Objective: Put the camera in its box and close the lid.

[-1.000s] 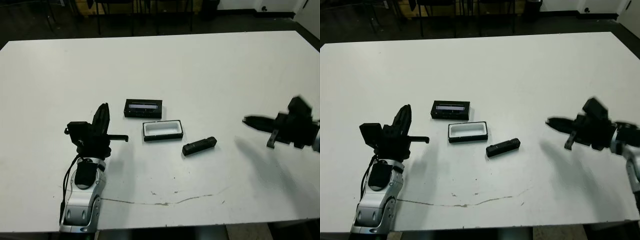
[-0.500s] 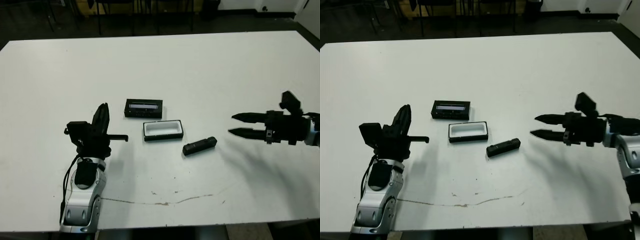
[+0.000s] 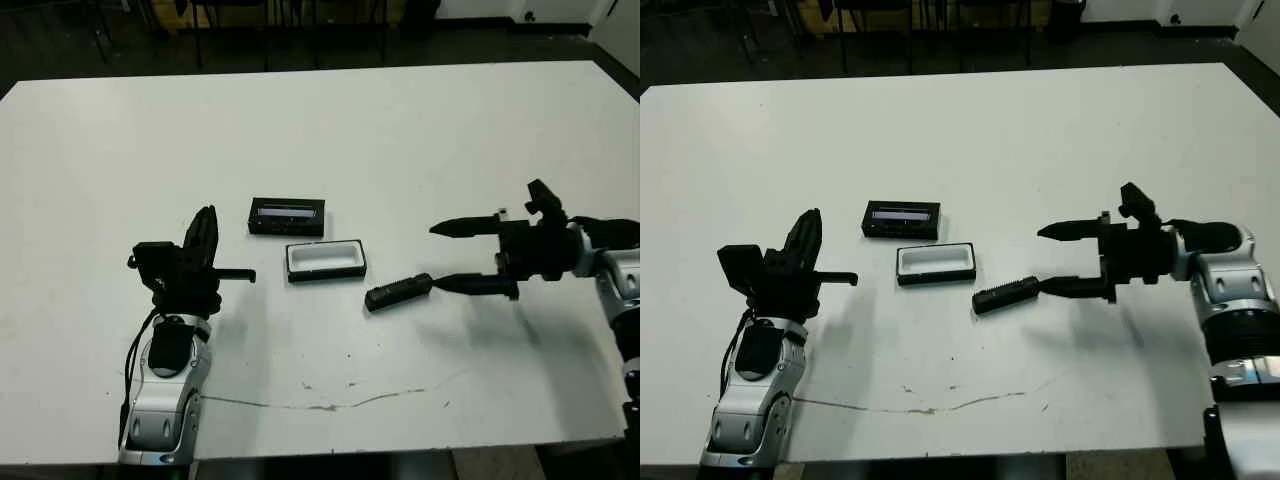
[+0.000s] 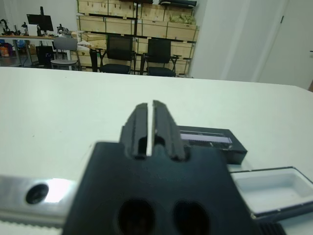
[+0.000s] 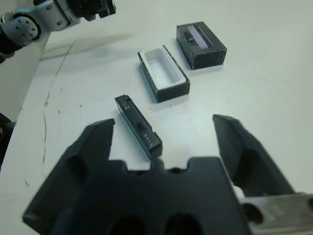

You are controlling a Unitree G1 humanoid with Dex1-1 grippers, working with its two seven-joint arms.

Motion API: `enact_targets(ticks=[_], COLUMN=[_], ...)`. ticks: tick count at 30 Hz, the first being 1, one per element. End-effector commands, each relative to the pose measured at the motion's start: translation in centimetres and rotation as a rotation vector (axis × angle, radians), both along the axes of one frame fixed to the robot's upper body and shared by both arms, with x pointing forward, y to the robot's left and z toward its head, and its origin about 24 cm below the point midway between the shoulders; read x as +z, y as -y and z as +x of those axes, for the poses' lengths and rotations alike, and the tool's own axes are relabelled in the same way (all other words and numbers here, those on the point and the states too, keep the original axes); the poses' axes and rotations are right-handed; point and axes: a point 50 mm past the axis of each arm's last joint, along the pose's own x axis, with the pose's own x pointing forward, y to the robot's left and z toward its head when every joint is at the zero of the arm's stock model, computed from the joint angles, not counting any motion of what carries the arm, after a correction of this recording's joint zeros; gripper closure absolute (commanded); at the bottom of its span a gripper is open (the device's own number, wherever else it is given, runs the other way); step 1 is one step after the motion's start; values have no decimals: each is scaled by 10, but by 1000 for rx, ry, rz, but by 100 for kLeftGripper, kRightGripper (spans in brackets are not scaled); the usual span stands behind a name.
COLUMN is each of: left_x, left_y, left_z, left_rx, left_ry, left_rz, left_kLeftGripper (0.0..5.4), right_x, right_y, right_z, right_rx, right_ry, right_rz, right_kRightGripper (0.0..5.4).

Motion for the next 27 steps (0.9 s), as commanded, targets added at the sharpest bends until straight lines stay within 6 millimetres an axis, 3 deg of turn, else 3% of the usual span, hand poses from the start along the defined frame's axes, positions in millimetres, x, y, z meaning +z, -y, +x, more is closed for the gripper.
enact_targets(ticks=[1, 13, 21, 27], left_x=[-5, -5, -5, -5], left_y=[-4, -4, -4, -5], left_z=[-2, -1, -3, -3], left_rx=[13, 13, 19, 23], left_ry=[-33, -32, -31, -33], left_rz=[19, 7, 14, 8], left_kLeftGripper=[540, 540, 540, 540], right_x=[-2, -6, -25, -26], right_y=[-4, -19, -26, -30], right_z=[2, -3, 0, 1], right_rx=[5, 4, 80, 78], right_ry=[3, -69, -204, -204], right_rz=[-30, -49, -9, -67], right_kRightGripper=[1, 1, 1, 1])
